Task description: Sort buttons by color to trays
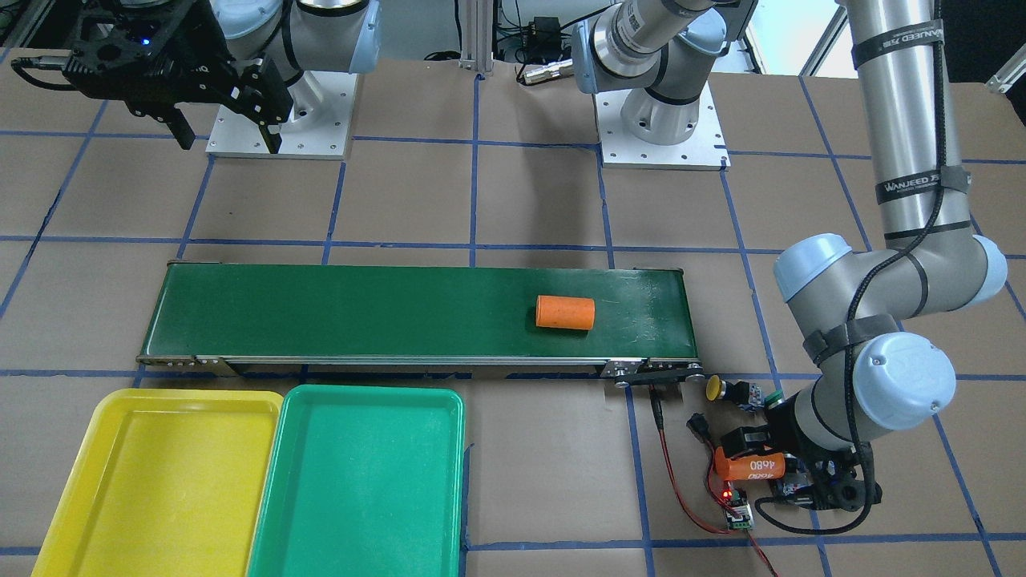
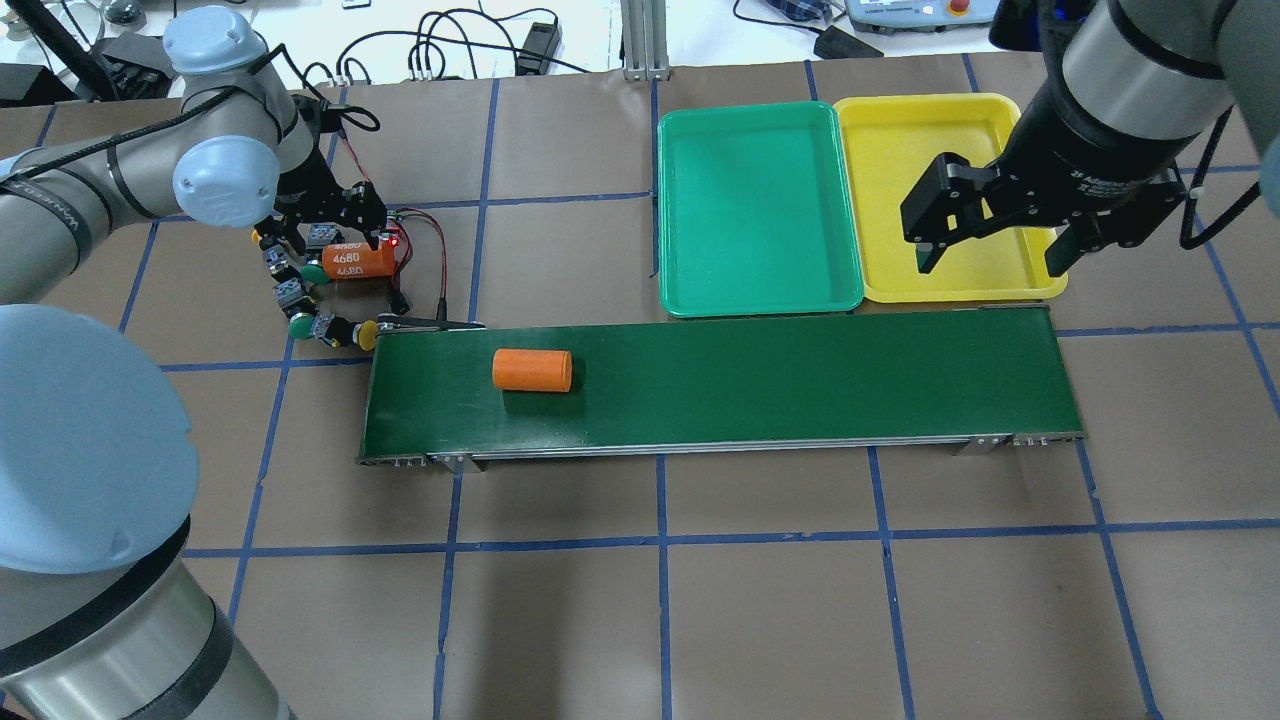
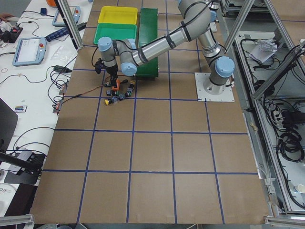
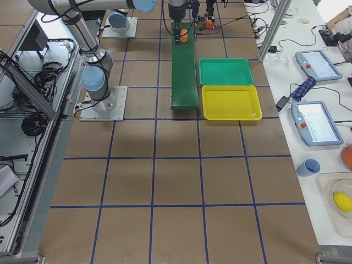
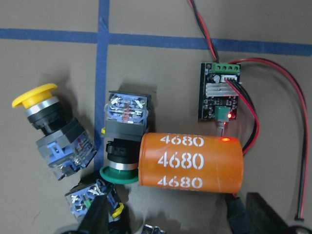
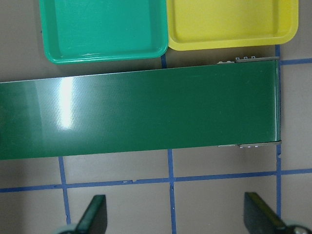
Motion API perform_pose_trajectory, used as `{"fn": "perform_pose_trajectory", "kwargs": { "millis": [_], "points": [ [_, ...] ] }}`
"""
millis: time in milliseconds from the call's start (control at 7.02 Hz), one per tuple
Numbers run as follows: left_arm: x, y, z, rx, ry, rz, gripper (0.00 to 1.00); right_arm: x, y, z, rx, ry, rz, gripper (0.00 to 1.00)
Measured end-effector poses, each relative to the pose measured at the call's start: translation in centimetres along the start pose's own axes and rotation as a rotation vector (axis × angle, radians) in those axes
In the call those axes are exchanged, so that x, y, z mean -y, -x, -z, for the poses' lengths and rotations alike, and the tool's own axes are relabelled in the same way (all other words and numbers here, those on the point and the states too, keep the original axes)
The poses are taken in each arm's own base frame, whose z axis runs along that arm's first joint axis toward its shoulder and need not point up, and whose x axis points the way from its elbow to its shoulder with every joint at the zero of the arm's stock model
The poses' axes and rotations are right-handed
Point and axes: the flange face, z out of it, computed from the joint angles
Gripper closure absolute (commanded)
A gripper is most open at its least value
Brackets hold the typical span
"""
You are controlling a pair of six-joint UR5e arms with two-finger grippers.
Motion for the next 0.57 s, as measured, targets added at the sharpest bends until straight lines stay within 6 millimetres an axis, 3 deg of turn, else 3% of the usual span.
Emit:
{"fn": "perform_pose_trajectory", "kwargs": {
  "millis": [570],
  "points": [
    [0.14,-0.34,-0.94,-0.023,0.009,-0.004,0.00,0.00,0.00,0.00,0.000,0.000,0.000,0.00]
  ]
}}
